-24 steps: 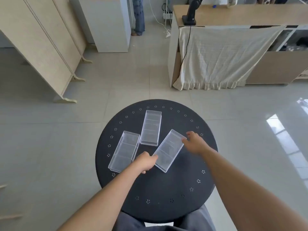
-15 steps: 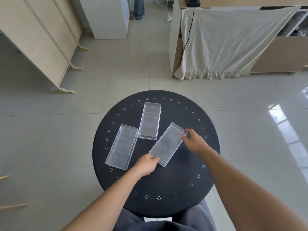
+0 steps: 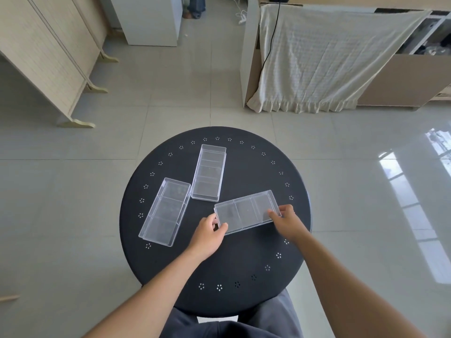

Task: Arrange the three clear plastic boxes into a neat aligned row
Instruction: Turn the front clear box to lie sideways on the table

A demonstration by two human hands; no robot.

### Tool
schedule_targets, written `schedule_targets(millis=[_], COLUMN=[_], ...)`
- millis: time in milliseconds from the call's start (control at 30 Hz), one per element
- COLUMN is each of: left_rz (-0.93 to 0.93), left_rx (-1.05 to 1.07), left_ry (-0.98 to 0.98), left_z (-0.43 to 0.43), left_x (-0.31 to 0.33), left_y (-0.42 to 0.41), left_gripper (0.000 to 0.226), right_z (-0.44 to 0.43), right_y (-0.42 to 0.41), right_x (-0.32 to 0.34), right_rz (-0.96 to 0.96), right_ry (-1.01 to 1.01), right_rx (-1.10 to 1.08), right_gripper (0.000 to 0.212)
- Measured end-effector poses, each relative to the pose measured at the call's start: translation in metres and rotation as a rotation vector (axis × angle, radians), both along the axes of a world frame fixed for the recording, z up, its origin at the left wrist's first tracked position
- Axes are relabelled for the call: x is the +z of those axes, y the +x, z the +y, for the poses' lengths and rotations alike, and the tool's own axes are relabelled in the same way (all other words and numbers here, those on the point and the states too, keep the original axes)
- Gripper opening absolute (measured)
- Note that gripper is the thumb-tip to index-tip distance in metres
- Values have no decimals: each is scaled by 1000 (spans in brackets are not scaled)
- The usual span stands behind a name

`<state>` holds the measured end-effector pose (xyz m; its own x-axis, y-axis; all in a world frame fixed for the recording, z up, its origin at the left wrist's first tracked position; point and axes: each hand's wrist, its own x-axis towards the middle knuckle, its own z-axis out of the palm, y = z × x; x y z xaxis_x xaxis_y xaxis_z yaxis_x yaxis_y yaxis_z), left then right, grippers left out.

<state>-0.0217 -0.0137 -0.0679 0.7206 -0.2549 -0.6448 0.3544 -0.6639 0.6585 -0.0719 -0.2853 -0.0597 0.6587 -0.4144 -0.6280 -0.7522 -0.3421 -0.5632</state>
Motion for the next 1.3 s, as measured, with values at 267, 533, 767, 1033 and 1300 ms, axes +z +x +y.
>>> schedule_targets(millis=[267,533,767,1033,1300], left_rz=[-94,-146,-121,-149,-27], left_rx=[48,85,220,270,-12], left_ry=[-83,-46,-89,-122,-72], left_z=[-11,-7,-5,-15,-9], left_x=[16,14,8,12,25], left_y=[1,7,8,11,26], left_gripper=[67,60,62,48,86], right_z=[-2,0,1,-5,-31], right_y=[-6,-6,-10,-15,-23], right_x=[14,10,16,17,9], right_rz=[9,-36,-25,-117,-51], right_ry=[52,0,15,-18,116], right_rx=[-57,-78,-136,-78,-10], right_gripper=[60,47,48,51,120])
